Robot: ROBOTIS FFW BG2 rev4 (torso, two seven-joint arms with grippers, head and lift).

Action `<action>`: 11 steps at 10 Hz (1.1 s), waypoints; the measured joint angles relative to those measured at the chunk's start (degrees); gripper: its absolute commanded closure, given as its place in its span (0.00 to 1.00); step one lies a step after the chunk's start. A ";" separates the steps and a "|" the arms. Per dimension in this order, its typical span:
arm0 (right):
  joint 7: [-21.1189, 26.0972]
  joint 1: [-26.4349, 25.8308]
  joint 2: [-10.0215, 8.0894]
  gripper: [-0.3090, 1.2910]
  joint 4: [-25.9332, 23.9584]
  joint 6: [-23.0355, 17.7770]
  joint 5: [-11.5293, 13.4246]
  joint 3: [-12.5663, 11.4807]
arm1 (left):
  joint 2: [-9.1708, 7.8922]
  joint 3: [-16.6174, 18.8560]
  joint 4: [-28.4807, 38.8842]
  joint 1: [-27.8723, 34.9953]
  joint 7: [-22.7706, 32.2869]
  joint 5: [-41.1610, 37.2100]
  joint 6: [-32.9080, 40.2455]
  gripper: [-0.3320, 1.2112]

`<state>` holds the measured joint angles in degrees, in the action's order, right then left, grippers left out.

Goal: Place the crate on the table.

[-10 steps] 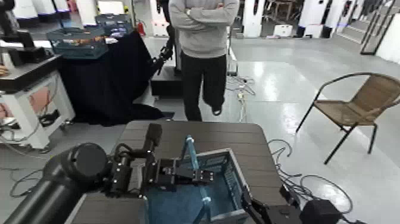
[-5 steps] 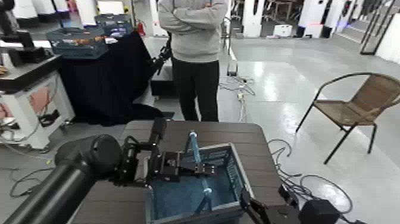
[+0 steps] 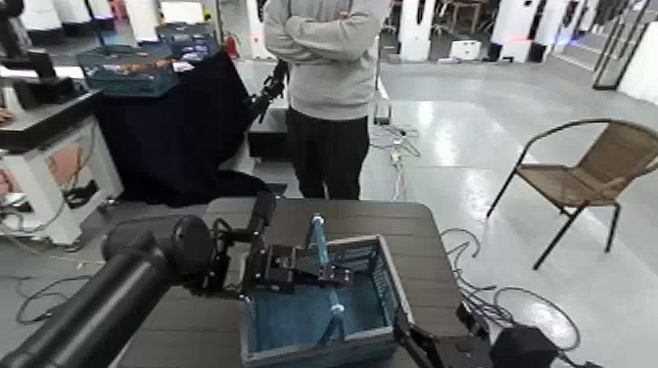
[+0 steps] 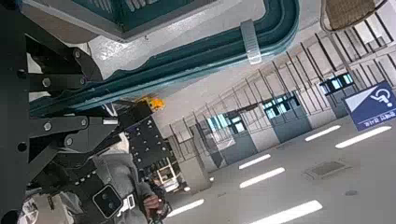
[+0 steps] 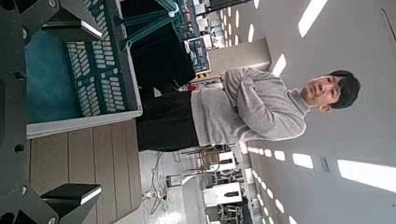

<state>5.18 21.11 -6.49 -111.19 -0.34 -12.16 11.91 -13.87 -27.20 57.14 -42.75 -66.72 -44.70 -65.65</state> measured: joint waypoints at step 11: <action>-0.18 -0.35 -0.23 0.29 0.19 -0.19 -0.29 0.30 | 4.30 1.24 -12.04 -5.41 -8.93 12.44 7.69 0.50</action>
<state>5.01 20.76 -6.72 -111.00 -0.53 -12.45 12.22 -9.57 -25.96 45.09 -48.16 -75.65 -32.26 -57.96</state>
